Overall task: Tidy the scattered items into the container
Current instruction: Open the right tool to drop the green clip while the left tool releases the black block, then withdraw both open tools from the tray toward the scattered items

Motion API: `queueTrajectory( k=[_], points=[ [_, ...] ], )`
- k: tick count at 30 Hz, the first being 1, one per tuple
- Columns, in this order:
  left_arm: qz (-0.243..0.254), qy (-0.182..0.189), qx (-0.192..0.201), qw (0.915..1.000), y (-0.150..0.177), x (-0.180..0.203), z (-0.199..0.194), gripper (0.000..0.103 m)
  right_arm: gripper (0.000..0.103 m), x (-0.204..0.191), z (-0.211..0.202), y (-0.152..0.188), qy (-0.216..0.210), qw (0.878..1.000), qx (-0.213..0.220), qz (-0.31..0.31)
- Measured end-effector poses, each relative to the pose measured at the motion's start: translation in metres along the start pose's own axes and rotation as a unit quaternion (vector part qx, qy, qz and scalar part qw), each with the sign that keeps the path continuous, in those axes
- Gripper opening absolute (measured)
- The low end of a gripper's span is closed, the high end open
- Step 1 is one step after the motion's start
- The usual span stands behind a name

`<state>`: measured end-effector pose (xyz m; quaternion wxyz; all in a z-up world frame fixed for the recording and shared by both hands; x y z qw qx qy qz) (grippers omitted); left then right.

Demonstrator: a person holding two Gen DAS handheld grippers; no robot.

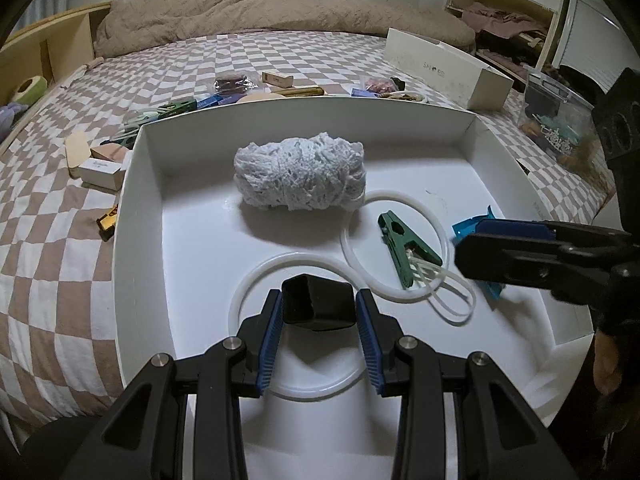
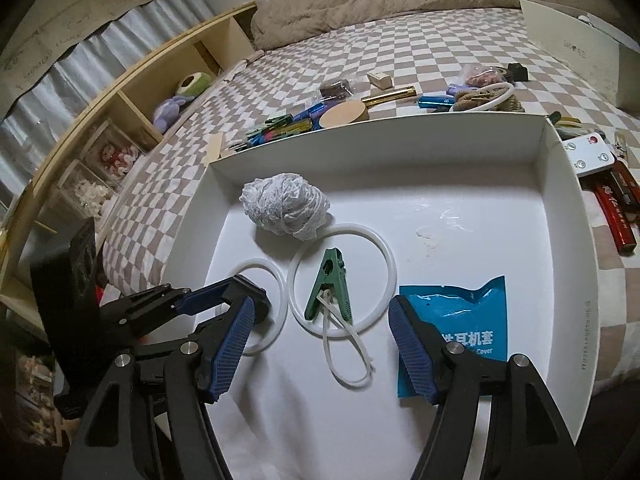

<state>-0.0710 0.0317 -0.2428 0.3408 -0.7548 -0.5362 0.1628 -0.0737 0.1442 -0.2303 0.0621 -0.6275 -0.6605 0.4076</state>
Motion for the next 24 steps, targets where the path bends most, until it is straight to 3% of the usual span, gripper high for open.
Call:
queueTrajectory(
  k=[4, 6, 8, 24],
  points=[
    [-0.004, -0.004, -0.005, 1.0, 0.0017, -0.001, 0.0012, 0.038, 0.07, 0.0009, -0.0016, 0.0015, -0.002, 1.0, 0.0, 0.001],
    [-0.004, -0.011, -0.005, 0.9999, 0.0019, -0.0025, 0.0014, 0.049, 0.07, 0.0005, -0.002, 0.0021, -0.004, 1.0, 0.001, 0.001],
    [-0.006, -0.007, -0.005, 0.9999, 0.0012, -0.0015, 0.001, 0.052, 0.07, 0.0007, -0.0022, 0.0026, -0.004, 1.0, 0.001, 0.001],
    [-0.014, -0.011, 0.002, 0.9998, -0.0028, -0.0032, -0.0041, 0.053, 0.07, 0.0044, -0.0093, 0.0022, -0.004, 1.0, 0.008, 0.006]
  ],
)
Point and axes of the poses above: each gripper's, at about its wrist camera, not at the fingertips, and z roughly the way its jaws point, x to its right, y to its underside, the point moved 10 cm from there along z, roughly the way its jaws point, and after that the axes turned 8 degrees about x, right-handed, at the moved point
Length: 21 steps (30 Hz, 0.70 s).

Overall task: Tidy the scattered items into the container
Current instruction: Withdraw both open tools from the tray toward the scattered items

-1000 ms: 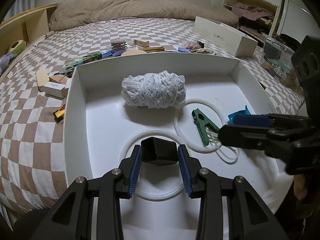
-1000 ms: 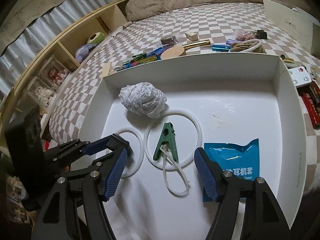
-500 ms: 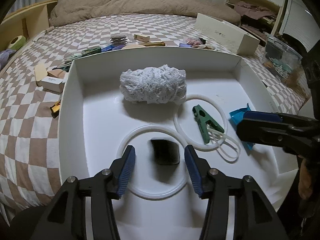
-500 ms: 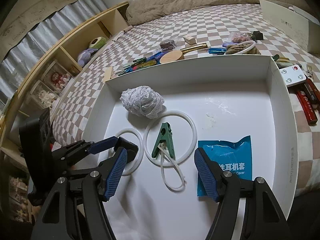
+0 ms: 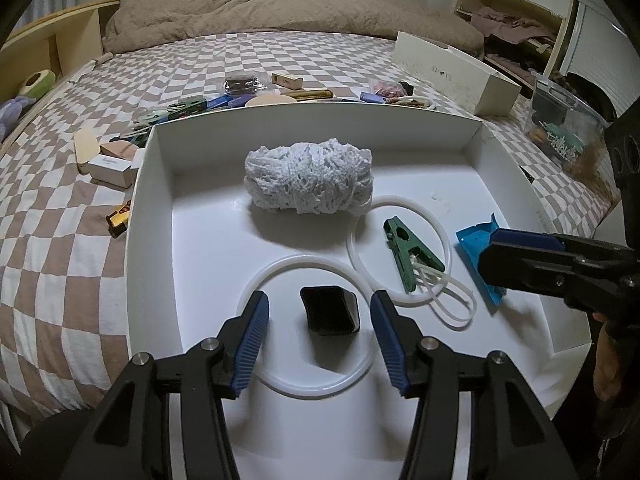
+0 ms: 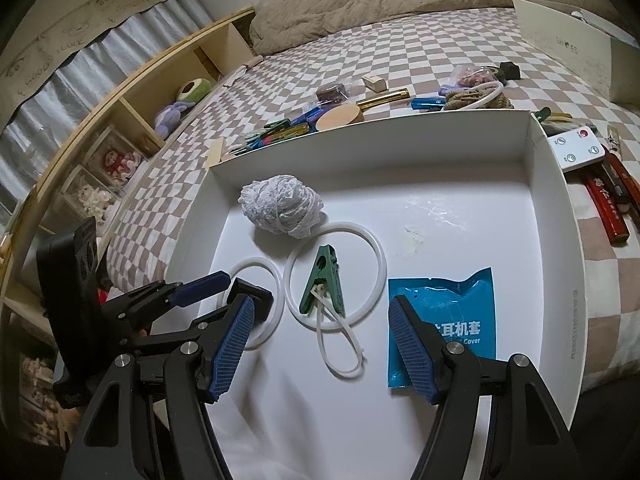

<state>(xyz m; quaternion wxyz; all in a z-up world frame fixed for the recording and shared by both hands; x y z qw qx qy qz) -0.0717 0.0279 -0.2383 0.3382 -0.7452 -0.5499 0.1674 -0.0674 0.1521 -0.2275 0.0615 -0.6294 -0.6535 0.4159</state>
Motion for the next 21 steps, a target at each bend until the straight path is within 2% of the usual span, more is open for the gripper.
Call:
queueTrajectory(
  k=[12, 16, 21],
  points=[
    [-0.011, 0.001, 0.016, 0.9998, -0.008, 0.001, -0.015, 0.053, 0.07, -0.003, -0.018, -0.008, 0.001, 1.0, 0.028, -0.004],
    [-0.005, -0.014, 0.032, 0.9994, -0.013, 0.0, -0.023, 0.07, 0.071, -0.001, -0.025, -0.009, 0.005, 0.999, 0.033, -0.005],
    [-0.01, -0.023, 0.042, 0.9988, -0.015, -0.003, -0.032, 0.071, 0.082, 0.001, -0.033, -0.011, 0.018, 0.999, 0.045, -0.012]
  ],
)
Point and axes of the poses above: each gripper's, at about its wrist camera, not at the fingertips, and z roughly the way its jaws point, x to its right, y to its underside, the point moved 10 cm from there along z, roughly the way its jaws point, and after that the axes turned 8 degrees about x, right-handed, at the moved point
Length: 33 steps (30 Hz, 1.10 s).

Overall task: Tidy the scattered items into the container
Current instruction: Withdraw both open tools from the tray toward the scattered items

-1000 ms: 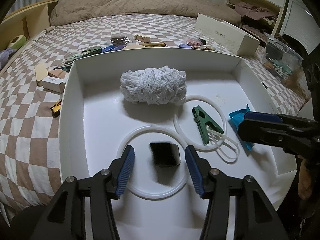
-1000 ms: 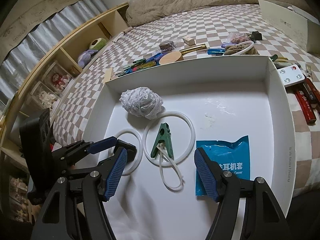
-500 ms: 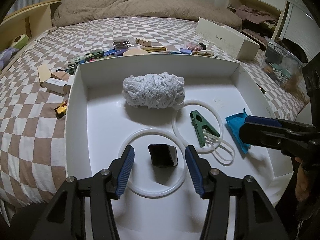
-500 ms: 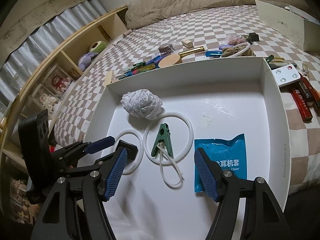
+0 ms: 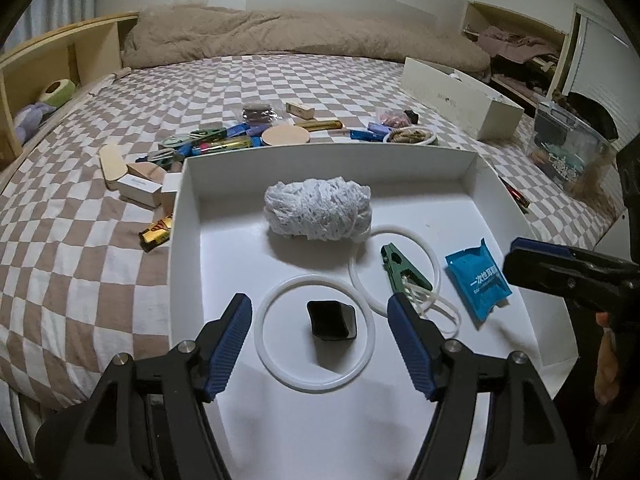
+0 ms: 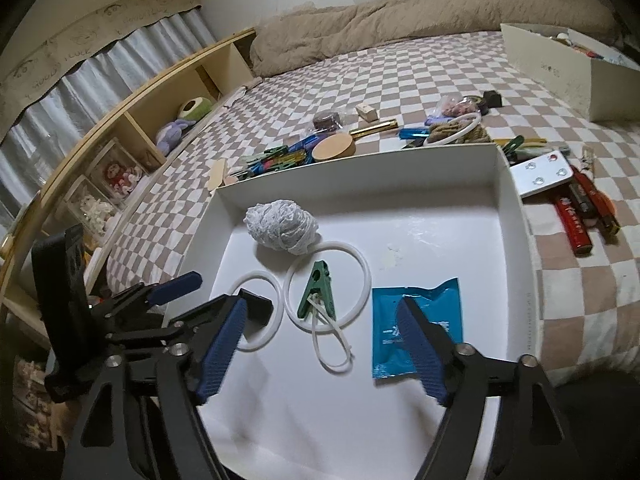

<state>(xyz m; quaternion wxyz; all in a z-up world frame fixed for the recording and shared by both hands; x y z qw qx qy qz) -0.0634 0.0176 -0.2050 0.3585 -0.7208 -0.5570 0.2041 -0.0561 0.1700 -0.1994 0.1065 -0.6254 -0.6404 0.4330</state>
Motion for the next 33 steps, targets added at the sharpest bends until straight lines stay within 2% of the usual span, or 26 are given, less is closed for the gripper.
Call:
queueTrajectory(
  k=[5, 9, 11, 19, 33],
  points=[
    [0.003, -0.01, 0.012, 0.9999, -0.004, -0.002, -0.008, 0.078, 0.085, 0.006, -0.009, -0.002, 0.022, 1.0, 0.013, -0.011],
    [0.002, -0.014, 0.019, 0.9997, -0.008, -0.002, -0.014, 0.079, 0.099, 0.012, -0.017, -0.005, 0.046, 0.998, 0.03, -0.023],
    [0.002, -0.017, 0.022, 0.9996, -0.009, -0.004, -0.016, 0.084, 0.103, 0.013, -0.02, -0.005, 0.052, 0.998, 0.034, -0.029],
    [0.002, -0.022, 0.043, 0.9988, -0.017, -0.002, -0.027, 0.102, 0.103, 0.018, -0.03, -0.008, 0.066, 0.996, 0.05, -0.041],
    [-0.002, -0.03, 0.084, 0.996, -0.036, 0.001, -0.051, 0.103, 0.103, 0.025, -0.042, -0.011, 0.075, 0.994, 0.064, -0.046]
  ],
)
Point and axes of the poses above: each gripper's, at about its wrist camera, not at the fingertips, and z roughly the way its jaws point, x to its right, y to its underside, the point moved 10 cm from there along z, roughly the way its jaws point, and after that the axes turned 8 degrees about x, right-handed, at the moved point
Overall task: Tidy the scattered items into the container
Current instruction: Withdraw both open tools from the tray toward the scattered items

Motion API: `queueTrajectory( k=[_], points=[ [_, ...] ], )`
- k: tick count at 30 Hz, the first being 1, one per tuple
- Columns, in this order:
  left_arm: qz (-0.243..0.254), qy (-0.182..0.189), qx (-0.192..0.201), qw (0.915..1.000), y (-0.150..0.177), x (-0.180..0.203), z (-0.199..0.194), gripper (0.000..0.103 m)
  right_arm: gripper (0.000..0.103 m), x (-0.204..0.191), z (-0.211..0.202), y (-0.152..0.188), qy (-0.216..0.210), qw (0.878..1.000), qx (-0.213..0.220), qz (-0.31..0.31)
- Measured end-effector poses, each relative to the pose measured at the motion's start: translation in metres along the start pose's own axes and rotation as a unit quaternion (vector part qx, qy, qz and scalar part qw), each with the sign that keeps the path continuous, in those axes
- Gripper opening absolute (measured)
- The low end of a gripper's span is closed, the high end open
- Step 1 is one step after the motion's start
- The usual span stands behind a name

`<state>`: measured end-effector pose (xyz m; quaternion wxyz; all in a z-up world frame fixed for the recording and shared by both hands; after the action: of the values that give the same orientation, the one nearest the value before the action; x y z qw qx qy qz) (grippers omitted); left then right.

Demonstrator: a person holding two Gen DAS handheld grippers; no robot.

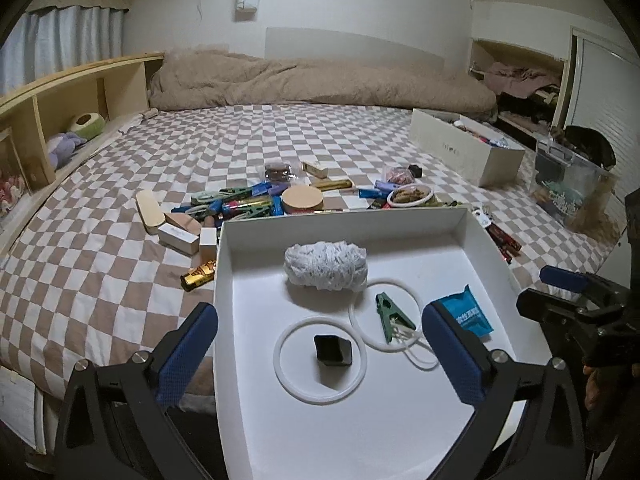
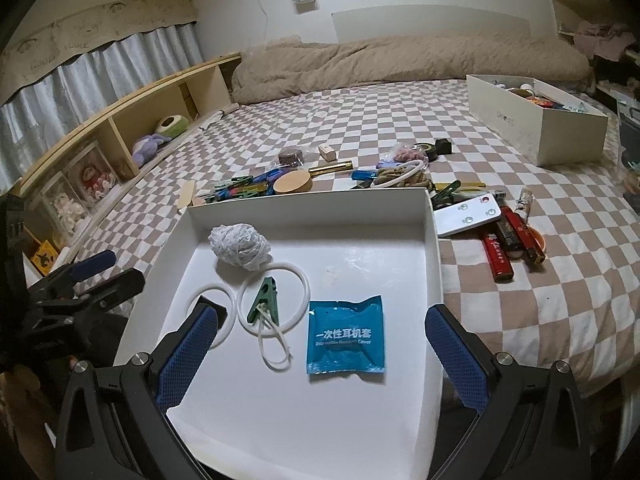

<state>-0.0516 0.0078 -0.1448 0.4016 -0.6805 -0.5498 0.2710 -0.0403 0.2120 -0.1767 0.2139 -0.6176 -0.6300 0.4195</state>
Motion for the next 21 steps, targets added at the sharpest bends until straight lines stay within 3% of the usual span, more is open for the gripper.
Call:
queueTrajectory(
  k=[9, 21],
  points=[
    [-0.006, -0.025, 0.018, 0.9995, -0.009, -0.011, -0.006, 0.103, 0.103, 0.014, -0.005, -0.007, 0.011, 1.0, 0.012, 0.006],
    [-0.019, -0.057, 0.024, 0.9979, -0.006, -0.045, -0.004, 0.103, 0.103, 0.072, -0.018, -0.015, 0.063, 0.997, 0.029, 0.045]
  ],
)
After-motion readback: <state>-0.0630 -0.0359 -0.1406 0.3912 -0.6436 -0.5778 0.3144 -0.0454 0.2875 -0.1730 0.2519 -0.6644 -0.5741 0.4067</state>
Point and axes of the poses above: each gripper's, at about its wrist camera, not at the fingertips, and z roughly the way its jaws point, x to its right, y to its underside, the point moved 10 cm from there along z, roughly the way its jaws point, and after that the axes turned 8 degrees about x, right-handed, at the moved point
